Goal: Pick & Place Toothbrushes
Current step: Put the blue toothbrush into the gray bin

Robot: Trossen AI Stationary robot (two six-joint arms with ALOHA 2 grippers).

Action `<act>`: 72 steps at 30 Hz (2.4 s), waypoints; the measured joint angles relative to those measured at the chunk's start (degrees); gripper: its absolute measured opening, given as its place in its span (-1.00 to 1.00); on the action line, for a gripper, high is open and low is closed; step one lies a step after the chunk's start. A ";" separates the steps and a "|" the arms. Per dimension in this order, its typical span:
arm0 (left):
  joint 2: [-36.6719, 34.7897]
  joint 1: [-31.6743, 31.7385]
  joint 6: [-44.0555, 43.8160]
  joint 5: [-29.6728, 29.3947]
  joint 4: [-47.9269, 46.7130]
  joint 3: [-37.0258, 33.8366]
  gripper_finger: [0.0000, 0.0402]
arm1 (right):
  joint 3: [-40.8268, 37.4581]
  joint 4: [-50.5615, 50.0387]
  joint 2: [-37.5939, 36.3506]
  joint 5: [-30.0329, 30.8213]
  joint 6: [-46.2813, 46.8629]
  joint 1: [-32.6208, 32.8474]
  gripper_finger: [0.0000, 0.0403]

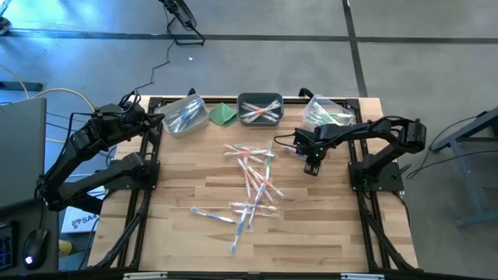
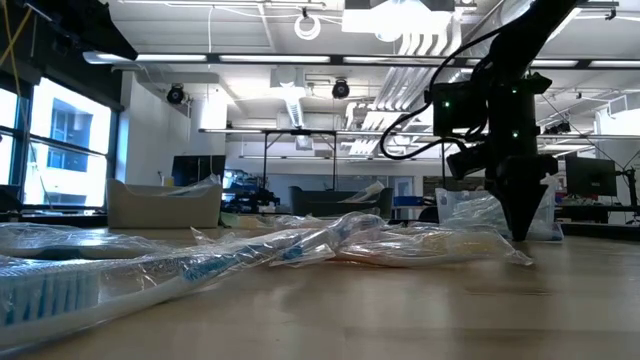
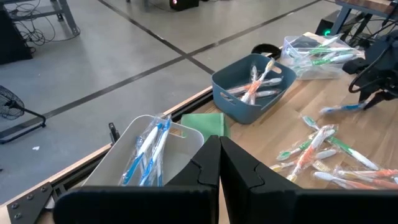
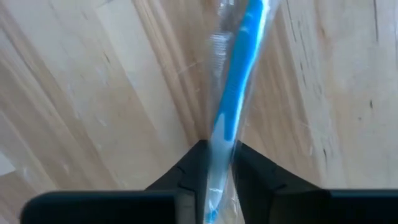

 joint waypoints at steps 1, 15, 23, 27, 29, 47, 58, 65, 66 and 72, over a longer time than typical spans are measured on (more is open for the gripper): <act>0.00 0.01 0.00 0.00 0.00 0.00 -1.00 | -0.01 0.00 0.00 0.02 0.00 0.00 -0.72; 0.00 -0.01 0.00 0.00 0.00 0.00 -1.00 | -0.25 0.67 -5.40 -1.77 -0.04 -0.20 -0.93; 0.00 0.01 -0.18 0.01 0.65 0.00 -1.00 | -0.19 -0.13 -15.28 -2.75 4.33 -2.29 -0.93; 0.00 0.01 -0.23 0.02 4.15 -0.01 -1.00 | 0.58 0.07 -20.07 -2.43 8.05 -3.68 -0.93; 0.00 0.01 -0.22 0.02 6.66 0.00 -1.00 | 1.43 0.33 -21.92 -2.44 9.57 -4.37 -0.93; 17.64 -0.01 -8.64 15.71 15.85 0.07 -1.00 | 3.48 35.02 -23.62 3.70 19.19 -4.87 -0.93; 40.19 0.01 -2.95 29.08 50.02 0.02 -1.00 | 3.48 51.24 -18.98 5.26 20.75 -3.68 -0.93; 44.64 0.01 -1.52 30.78 58.31 0.02 -1.00 | 3.48 55.15 -18.57 5.24 21.30 -2.78 -0.93; 44.87 0.03 -1.30 30.71 59.04 0.02 -1.00 | 3.48 55.58 -18.57 5.62 21.59 -2.66 -0.93; 45.02 0.30 -1.02 31.60 62.38 0.02 -1.00 | 3.48 59.47 -17.73 7.05 21.81 -1.74 -0.93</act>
